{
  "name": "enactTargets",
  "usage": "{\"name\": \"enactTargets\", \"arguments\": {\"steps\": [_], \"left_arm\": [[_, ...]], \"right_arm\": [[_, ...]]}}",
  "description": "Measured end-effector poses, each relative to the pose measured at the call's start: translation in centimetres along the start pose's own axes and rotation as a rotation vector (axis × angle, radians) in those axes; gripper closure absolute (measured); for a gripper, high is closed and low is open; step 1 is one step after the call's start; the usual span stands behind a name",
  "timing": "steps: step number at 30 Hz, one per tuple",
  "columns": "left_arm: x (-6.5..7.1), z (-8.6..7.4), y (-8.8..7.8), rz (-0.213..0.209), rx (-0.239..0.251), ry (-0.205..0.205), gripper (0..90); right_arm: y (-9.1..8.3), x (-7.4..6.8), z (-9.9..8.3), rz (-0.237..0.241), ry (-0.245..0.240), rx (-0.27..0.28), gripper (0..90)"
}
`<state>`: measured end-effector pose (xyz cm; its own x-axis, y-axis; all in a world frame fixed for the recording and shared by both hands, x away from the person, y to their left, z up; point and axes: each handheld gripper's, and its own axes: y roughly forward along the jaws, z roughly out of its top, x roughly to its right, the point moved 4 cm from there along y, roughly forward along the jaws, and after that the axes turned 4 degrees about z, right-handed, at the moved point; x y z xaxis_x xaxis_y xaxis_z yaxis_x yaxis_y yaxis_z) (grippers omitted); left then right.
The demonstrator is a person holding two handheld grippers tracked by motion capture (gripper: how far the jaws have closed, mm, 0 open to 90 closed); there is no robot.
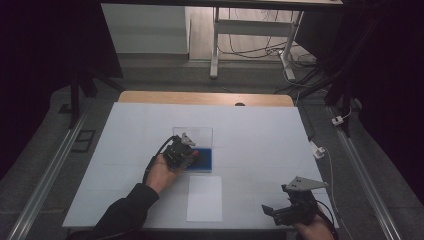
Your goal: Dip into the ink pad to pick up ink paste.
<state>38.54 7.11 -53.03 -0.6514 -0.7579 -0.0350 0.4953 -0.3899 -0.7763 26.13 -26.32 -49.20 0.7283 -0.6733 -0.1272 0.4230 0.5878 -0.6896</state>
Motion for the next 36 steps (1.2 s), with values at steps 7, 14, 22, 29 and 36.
{"name": "enactTargets", "arguments": {"steps": [7,14,22,29,36], "left_arm": [[-0.92,-0.26,0.12,-0.068,0.014,-0.081,80.0],[-0.42,-0.18,0.08,-0.033,0.007,-0.052,80.0],[-1.11,-0.28,0.14,-0.084,0.014,-0.079,79.9],[-0.89,-0.14,0.04,-0.065,0.004,-0.042,79.8],[-1.12,-0.07,0.00,-0.082,0.005,-0.034,79.7]], "right_arm": [[0.00,0.03,0.00,0.001,0.004,0.003,0.4],[0.03,0.01,0.02,0.002,0.004,-0.001,1.2],[-0.02,0.05,0.01,0.005,0.007,0.006,1.2],[-0.14,0.11,-0.01,0.008,0.009,0.011,1.2],[-0.22,0.20,-0.02,0.016,0.015,0.023,1.2]]}}
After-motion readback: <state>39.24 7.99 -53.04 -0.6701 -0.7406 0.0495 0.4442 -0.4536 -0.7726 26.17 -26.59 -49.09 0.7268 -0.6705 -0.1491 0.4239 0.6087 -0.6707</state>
